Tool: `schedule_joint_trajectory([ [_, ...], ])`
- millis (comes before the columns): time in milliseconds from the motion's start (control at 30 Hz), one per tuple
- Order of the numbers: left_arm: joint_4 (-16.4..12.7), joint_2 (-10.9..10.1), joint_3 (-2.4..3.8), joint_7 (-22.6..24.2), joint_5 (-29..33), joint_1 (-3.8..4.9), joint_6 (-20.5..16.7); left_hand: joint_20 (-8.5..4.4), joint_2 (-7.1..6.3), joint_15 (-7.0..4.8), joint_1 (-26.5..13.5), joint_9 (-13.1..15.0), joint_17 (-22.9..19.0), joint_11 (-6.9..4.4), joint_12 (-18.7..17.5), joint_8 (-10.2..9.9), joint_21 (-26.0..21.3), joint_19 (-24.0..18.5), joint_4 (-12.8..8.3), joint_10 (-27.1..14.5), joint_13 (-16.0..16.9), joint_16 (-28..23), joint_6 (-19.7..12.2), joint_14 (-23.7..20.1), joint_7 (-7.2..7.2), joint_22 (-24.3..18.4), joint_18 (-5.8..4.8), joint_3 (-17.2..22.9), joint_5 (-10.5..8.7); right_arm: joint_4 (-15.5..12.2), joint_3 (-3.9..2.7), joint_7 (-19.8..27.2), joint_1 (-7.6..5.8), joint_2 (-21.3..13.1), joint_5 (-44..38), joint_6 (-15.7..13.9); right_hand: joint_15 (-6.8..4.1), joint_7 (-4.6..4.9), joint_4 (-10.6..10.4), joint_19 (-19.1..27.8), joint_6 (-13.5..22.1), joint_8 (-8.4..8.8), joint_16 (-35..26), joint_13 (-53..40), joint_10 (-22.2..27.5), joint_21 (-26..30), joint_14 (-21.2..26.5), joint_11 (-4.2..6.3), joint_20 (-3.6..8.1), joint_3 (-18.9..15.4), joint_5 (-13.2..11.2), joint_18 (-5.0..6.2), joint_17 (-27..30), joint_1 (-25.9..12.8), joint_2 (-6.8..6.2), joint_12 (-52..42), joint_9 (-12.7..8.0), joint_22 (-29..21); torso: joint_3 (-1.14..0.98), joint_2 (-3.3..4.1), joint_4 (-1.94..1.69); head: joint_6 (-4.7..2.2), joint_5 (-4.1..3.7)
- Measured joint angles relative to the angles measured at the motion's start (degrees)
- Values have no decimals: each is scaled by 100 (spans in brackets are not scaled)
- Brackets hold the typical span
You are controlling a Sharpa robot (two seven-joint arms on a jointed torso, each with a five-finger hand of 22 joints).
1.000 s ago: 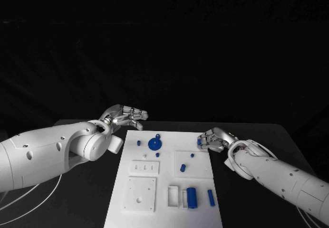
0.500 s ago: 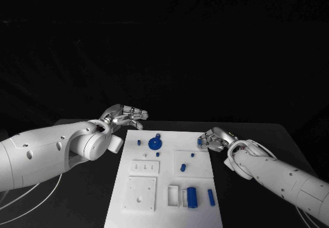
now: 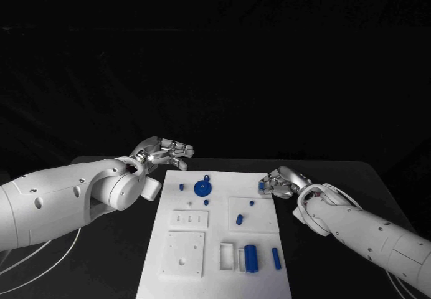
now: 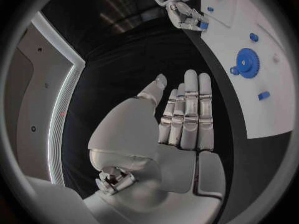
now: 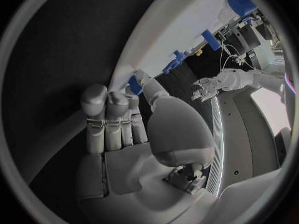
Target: Assemble the parts on the task board
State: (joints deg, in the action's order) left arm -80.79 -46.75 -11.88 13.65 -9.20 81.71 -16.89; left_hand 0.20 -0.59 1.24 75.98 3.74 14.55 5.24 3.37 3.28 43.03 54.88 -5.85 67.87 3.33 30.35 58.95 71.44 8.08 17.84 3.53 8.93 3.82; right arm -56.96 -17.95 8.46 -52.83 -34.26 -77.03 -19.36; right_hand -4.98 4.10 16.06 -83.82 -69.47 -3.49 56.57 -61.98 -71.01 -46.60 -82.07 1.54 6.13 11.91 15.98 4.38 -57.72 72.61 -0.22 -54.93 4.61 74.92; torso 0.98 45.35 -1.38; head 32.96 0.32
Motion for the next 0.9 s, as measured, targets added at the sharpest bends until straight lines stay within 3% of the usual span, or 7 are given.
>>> schedule_joint_trajectory([
  [133, 64, 31, 6, -45, -55, 0, 58, 0, 27, -14, -28, 0, 13, -77, 0, 0, 0, 0, 16, 287, 3, 1, 21, 15, -21, 0, -1, 16, 0, -89, 9, -51, 12, -50, 26, -29, -23, 10, -24, -14, -28, 0, 40, -16, -28, -53, -24, 10, 14, -25, 2, 0, -49, -16, 16, -23, 1, 0, 1, -2, 4, -8, -5],
  [200, 111, 61, 15, -87, -93, 0, 121, -44, 67, -80, -67, 0, 81, -123, 0, 0, 49, 44, 65, 402, 3, 120, 49, 93, -49, 6, 0, -13, 0, -147, 15, -88, 15, -88, 37, -30, -23, 1, -27, -22, -49, 0, 40, -27, -41, -53, -25, 22, 21, -106, 23, 0, -80, -25, 25, -23, 1, 0, 5, -9, 8, -22, -13],
  [467, 354, 242, 34, -460, -323, 11, 590, -392, 41, -396, -234, 0, 1086, -477, 119, 0, 778, 430, 256, 1514, 63, 1641, 151, 352, -193, 429, 0, -162, 0, -464, 12, -312, -148, -171, 104, 31, -23, 8, -19, -22, -68, 3, 40, -57, -58, -53, -25, 20, 21, -148, 23, 0, -99, -52, 52, -49, 3, 0, 26, -55, 39, -53, 5],
  [700, 519, 452, 42, -991, -669, 72, 914, -543, 69, -568, -327, 29, 1601, -618, 613, 22, 1333, 461, 388, 1607, 343, 2416, 454, 443, -349, 800, 1, -520, -32, -847, 14, -579, -315, -202, 107, 133, -23, 7, -18, -22, -70, 6, 40, -86, -59, -85, -25, 20, 21, -145, -45, 0, -124, -52, 52, -49, 3, 0, 30, -123, 60, -50, 35],
  [900, 656, 739, 42, -1523, -996, 98, 1134, -575, 114, -576, -420, 48, 1694, -638, 782, 44, 1487, 430, 458, 1627, 470, 2530, 696, 451, -425, 929, 0, -639, -32, -1161, 14, -891, -438, -141, 39, 262, -22, 2, -43, -22, -76, 24, 40, -97, -58, -85, -25, 19, 21, 89, -157, 0, -131, -52, 51, -49, 3, 0, 34, -188, 76, -20, 70],
])
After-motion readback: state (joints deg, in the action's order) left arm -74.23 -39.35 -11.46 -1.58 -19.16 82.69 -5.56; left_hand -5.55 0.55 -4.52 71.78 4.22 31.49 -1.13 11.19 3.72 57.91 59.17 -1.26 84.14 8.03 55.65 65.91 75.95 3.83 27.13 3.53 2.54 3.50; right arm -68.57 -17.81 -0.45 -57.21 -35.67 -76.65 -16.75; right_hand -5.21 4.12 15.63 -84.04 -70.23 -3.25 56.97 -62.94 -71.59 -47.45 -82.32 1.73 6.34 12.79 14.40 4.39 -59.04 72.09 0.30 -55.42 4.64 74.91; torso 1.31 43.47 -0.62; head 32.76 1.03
